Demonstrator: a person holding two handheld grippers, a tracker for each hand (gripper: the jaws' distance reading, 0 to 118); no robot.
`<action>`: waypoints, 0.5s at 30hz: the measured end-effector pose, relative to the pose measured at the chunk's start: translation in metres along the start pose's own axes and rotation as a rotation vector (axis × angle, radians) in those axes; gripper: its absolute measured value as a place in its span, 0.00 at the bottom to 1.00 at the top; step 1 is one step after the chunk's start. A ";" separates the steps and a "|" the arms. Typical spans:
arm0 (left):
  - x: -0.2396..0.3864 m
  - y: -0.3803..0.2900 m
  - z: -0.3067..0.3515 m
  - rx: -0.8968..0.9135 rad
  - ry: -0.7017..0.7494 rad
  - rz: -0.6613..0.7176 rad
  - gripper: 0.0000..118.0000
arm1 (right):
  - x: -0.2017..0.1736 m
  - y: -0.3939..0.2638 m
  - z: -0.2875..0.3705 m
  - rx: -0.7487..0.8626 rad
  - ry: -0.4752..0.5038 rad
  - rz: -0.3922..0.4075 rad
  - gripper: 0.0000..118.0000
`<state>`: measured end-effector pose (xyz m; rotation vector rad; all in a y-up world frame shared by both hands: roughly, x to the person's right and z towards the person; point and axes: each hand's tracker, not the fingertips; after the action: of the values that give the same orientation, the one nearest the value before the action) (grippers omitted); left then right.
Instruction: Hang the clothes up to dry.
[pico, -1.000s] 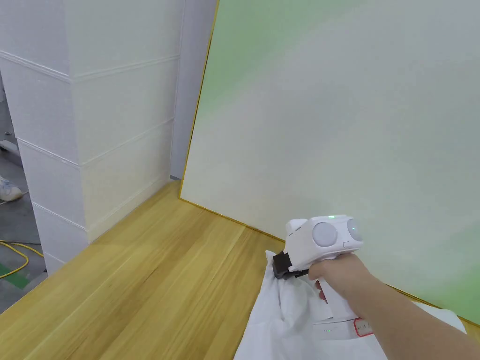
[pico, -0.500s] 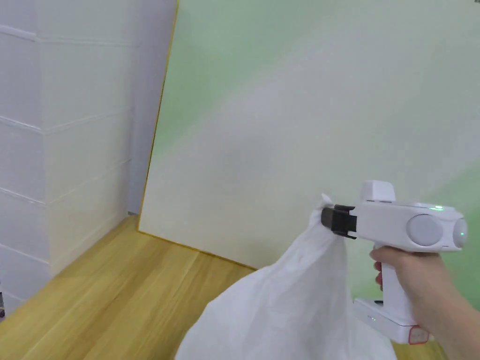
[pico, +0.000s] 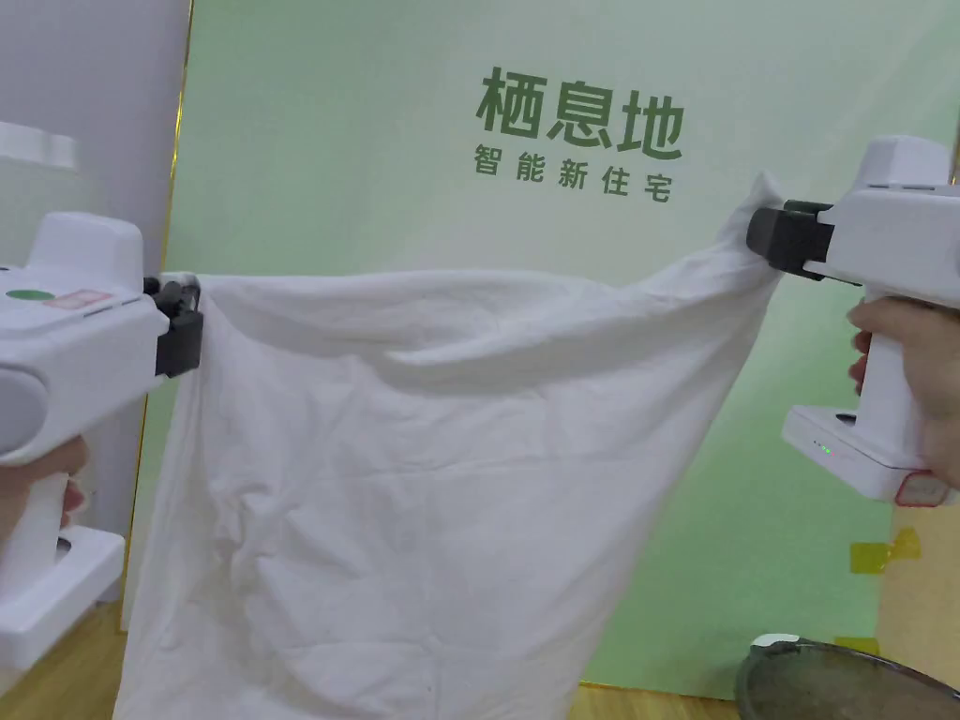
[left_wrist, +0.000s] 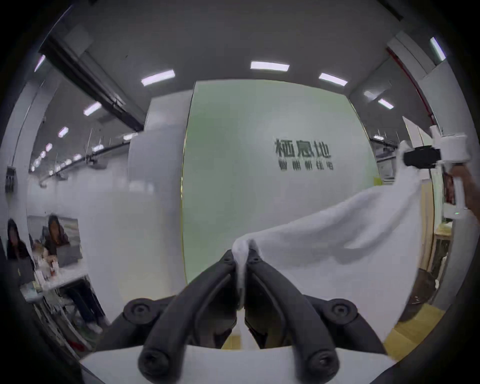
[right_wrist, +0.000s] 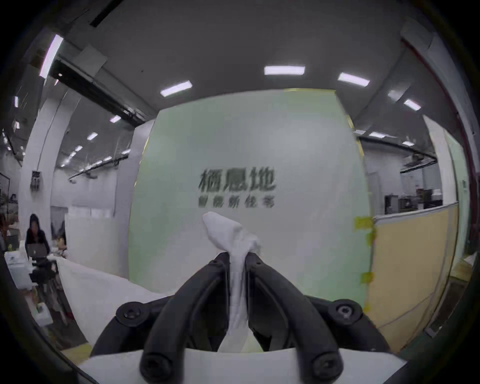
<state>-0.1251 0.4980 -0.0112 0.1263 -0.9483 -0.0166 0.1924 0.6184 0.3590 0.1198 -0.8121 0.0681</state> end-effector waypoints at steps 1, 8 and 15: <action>-0.001 0.017 -0.007 0.010 0.033 -0.022 0.04 | 0.003 0.009 0.007 0.027 -0.020 -0.007 0.09; -0.002 0.097 -0.054 0.017 0.039 -0.050 0.04 | 0.014 0.047 0.010 0.045 -0.103 -0.005 0.09; 0.016 0.110 -0.091 0.026 0.074 -0.111 0.04 | 0.016 0.052 -0.013 0.030 -0.166 -0.001 0.09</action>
<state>-0.0469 0.6147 -0.0380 0.2020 -0.8665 -0.1018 0.2069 0.6715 0.3661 0.1557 -0.9774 0.0696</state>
